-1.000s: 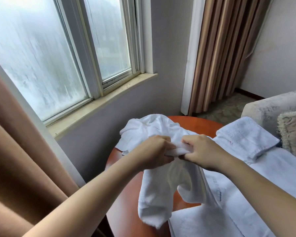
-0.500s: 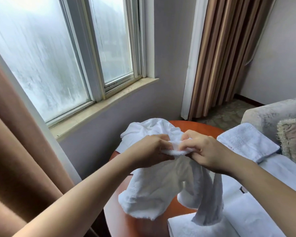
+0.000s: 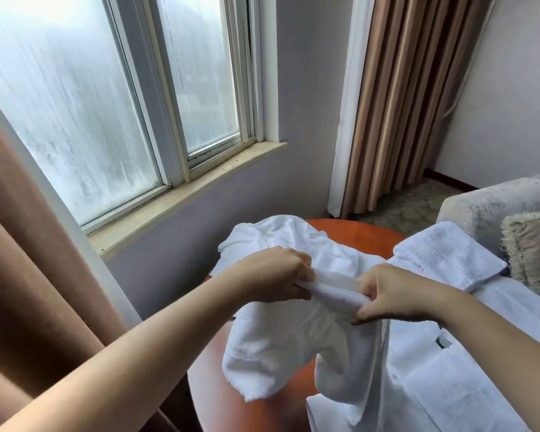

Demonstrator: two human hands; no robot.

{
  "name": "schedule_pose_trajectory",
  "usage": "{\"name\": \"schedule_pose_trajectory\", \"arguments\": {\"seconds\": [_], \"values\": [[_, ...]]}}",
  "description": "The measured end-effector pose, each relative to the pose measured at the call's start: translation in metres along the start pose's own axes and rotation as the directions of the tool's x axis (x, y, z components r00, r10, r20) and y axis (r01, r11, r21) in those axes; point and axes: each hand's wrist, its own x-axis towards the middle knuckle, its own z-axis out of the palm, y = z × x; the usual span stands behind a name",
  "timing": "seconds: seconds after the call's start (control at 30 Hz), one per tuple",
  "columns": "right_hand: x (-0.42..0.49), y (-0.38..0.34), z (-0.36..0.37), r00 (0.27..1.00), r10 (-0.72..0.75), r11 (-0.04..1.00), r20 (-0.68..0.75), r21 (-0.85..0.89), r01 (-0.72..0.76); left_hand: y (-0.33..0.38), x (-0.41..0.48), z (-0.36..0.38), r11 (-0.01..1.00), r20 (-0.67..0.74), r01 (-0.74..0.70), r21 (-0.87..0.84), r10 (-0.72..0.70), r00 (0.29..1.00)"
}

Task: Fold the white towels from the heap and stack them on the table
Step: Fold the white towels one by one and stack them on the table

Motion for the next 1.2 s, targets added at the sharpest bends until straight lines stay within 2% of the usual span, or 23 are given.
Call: {"name": "schedule_pose_trajectory", "arguments": {"seconds": [0.17, 0.27, 0.43, 0.5, 0.63, 0.77, 0.93, 1.03, 1.13, 1.2], "values": [[-0.007, 0.013, -0.003, 0.984, 0.003, 0.981, -0.178, 0.191, 0.031, 0.001, 0.004, 0.007, 0.998, 0.034, -0.01, -0.054, 0.012, 0.999], [-0.008, 0.021, -0.001, 0.959, -0.023, 0.981, -0.281, 0.18, 0.076, 0.005, 0.007, 0.008, 0.996, -0.005, 0.003, -0.084, -0.003, 1.0], [-0.011, 0.029, -0.001, 0.874, -0.029, 0.954, -0.484, 0.249, 0.17, 0.004, 0.003, 0.014, 0.969, -0.082, 0.029, -0.247, -0.05, 0.995], [-0.012, 0.03, -0.002, 0.833, -0.036, 0.953, -0.552, 0.231, 0.194, 0.0, 0.0, 0.021, 0.962, -0.019, 0.096, -0.256, -0.104, 0.994], [-0.02, 0.034, -0.014, 0.725, -0.028, 0.957, -0.688, 0.191, 0.219, -0.008, -0.014, 0.035, 0.965, 0.193, 0.24, -0.11, -0.216, 0.957], [-0.02, 0.03, -0.015, 0.783, -0.058, 0.982, -0.619, 0.106, 0.156, -0.015, -0.021, 0.043, 0.959, 0.224, 0.274, -0.07, -0.253, 0.941], [-0.017, 0.04, -0.008, 0.802, 0.032, 0.982, -0.597, 0.169, 0.087, -0.019, -0.023, 0.049, 0.962, 0.225, 0.233, -0.143, -0.198, 0.954], [-0.019, 0.047, -0.004, 0.838, -0.002, 0.989, -0.545, 0.126, 0.084, -0.023, -0.029, 0.05, 0.976, 0.169, 0.178, -0.123, -0.156, 0.973], [-0.016, 0.05, 0.001, 0.845, -0.072, 0.99, -0.531, 0.065, 0.125, -0.024, -0.031, 0.049, 0.996, 0.091, 0.05, -0.08, -0.043, 0.995], [-0.012, 0.049, 0.003, 0.838, -0.084, 0.99, -0.538, 0.047, 0.13, -0.023, -0.03, 0.049, 0.999, 0.114, 0.05, 0.019, -0.052, 0.992]]}}
